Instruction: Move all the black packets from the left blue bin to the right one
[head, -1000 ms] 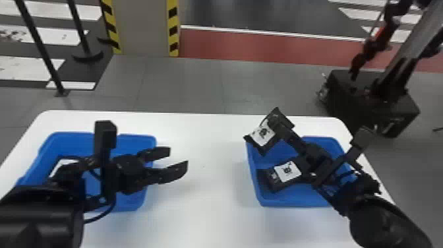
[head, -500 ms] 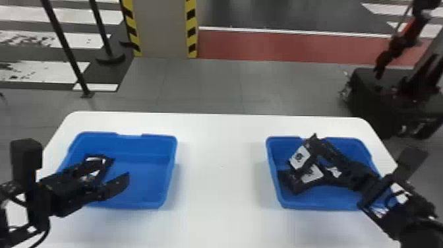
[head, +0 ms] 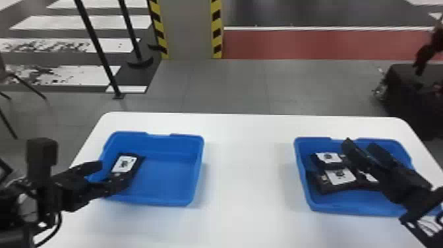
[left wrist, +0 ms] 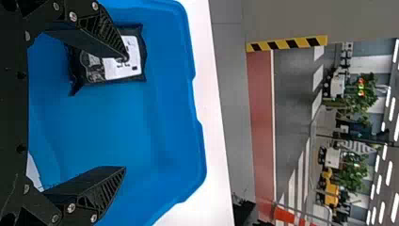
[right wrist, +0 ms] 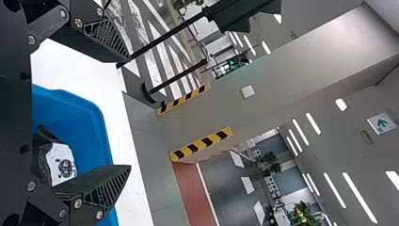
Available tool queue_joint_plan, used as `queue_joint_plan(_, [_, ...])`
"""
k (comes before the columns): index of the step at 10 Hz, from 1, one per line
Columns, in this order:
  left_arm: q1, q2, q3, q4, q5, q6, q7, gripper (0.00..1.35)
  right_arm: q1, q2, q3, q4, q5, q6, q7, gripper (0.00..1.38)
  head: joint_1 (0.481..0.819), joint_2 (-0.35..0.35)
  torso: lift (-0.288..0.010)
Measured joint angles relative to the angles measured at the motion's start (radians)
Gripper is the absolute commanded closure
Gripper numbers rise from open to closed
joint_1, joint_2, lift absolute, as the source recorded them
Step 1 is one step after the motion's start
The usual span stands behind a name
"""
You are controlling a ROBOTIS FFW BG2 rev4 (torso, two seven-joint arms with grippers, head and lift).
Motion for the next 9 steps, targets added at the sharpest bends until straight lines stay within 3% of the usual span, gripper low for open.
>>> queue_joint_plan(1, [-0.011,-0.002,-0.004,0.0,-0.035,0.036,0.026,0.19,0.006,0.013,0.0,-0.009,-0.003,0.0,0.01,0.2,0.695,0.124,-0.11])
queue_joint_plan(4, [-0.063,-0.003,-0.024,0.018,-0.113,0.16,0.097,0.19,0.007,0.017,0.002,-0.016,-0.009,0.002,0.023,0.2,0.695,0.158,-0.11])
queue_joint_plan(7, [-0.159,0.017,-0.063,0.171,-0.131,0.168,0.113,0.2,0.007,0.018,0.002,-0.017,-0.014,0.005,0.026,0.2,0.695,0.153,-0.11])
queue_joint_plan(9, [-0.196,0.017,-0.079,0.214,-0.149,0.199,0.133,0.2,0.009,0.019,0.002,-0.015,-0.02,0.009,0.029,0.2,0.695,0.153,-0.11])
